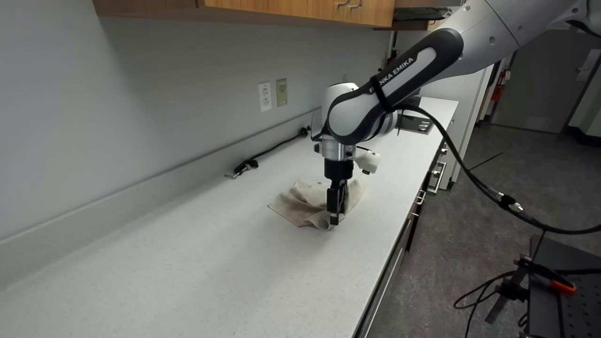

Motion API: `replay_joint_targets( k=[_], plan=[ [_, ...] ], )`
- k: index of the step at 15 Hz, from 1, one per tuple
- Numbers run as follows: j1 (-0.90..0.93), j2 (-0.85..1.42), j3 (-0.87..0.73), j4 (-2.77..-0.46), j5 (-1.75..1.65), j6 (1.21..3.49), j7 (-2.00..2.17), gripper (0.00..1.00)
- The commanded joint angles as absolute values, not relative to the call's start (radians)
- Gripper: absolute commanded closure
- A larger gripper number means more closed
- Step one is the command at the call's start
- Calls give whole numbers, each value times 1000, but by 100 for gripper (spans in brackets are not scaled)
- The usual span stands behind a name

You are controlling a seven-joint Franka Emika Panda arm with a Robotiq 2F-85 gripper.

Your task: Straighten out the cloth

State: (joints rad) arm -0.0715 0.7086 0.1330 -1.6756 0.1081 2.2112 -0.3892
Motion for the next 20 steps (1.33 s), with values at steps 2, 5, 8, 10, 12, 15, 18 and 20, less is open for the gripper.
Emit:
replay_joint_targets(
  k=[2, 5, 8, 10, 12, 15, 18, 20],
  plan=[
    [-81, 649, 136, -1787, 130, 2250, -361, 14],
    [-80, 626, 142, -1826, 136, 2236, -352, 14],
    [-66, 591, 141, -1885, 126, 2236, -333, 15],
    [-52, 560, 136, -1921, 117, 2238, -309, 14],
    [-43, 524, 135, -1947, 118, 2241, -289, 14],
    [-29, 477, 130, -1978, 115, 2249, -257, 14],
    [-25, 442, 127, -2004, 118, 2242, -237, 15],
    [-21, 422, 121, -2027, 109, 2258, -228, 16]
  ],
)
